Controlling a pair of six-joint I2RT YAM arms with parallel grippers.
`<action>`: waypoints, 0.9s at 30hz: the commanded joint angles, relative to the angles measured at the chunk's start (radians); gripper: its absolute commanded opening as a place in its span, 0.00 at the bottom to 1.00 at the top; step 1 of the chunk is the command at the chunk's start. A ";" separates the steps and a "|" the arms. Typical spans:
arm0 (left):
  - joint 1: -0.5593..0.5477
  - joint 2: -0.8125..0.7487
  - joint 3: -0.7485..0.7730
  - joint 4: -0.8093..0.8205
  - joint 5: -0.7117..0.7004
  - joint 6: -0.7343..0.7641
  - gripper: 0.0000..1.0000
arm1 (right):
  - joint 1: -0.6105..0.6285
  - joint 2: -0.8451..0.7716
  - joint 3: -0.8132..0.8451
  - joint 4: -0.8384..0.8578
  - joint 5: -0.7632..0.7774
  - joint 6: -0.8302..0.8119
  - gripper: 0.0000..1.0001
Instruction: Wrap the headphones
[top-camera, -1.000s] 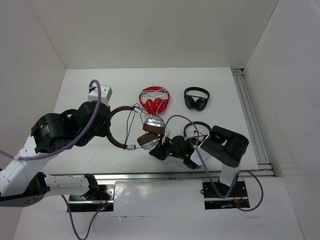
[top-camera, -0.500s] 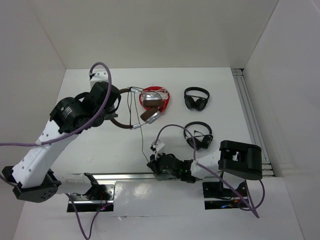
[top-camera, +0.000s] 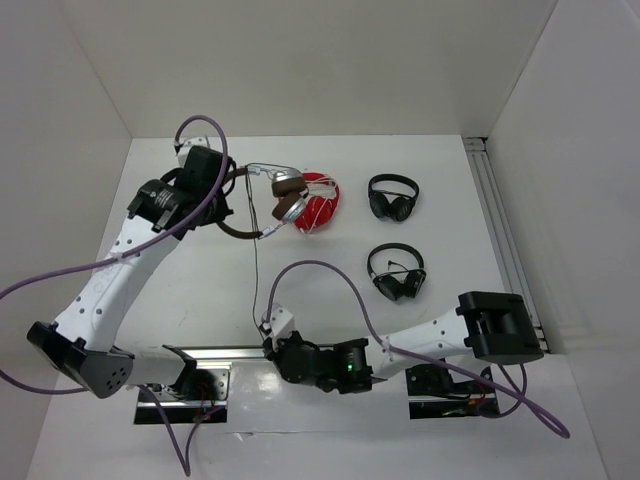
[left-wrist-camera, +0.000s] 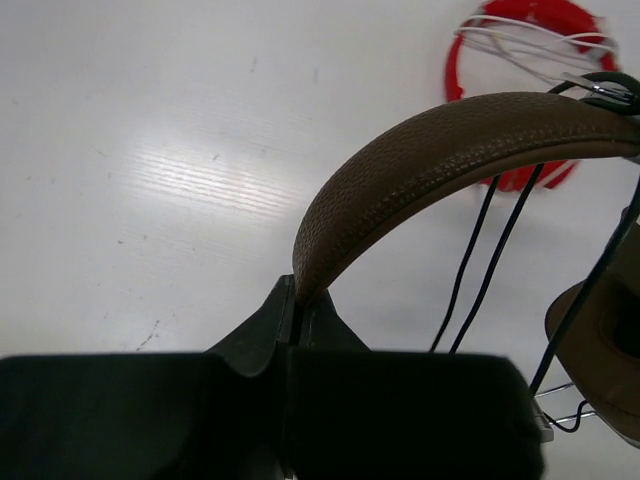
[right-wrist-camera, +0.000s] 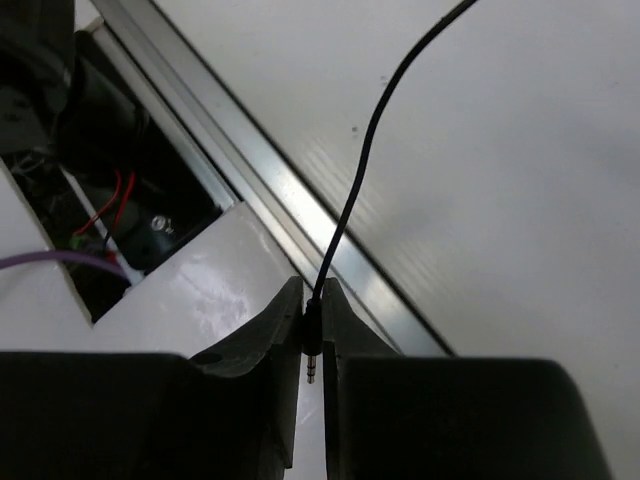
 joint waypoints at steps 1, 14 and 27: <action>0.063 0.000 -0.057 0.142 0.026 0.030 0.00 | 0.067 -0.051 0.076 -0.135 0.113 -0.027 0.00; 0.182 -0.035 -0.286 0.247 0.111 0.151 0.00 | 0.120 -0.091 0.305 -0.434 0.290 -0.133 0.00; 0.078 -0.171 -0.532 0.291 0.114 0.216 0.00 | -0.005 -0.265 0.411 -0.484 0.290 -0.361 0.00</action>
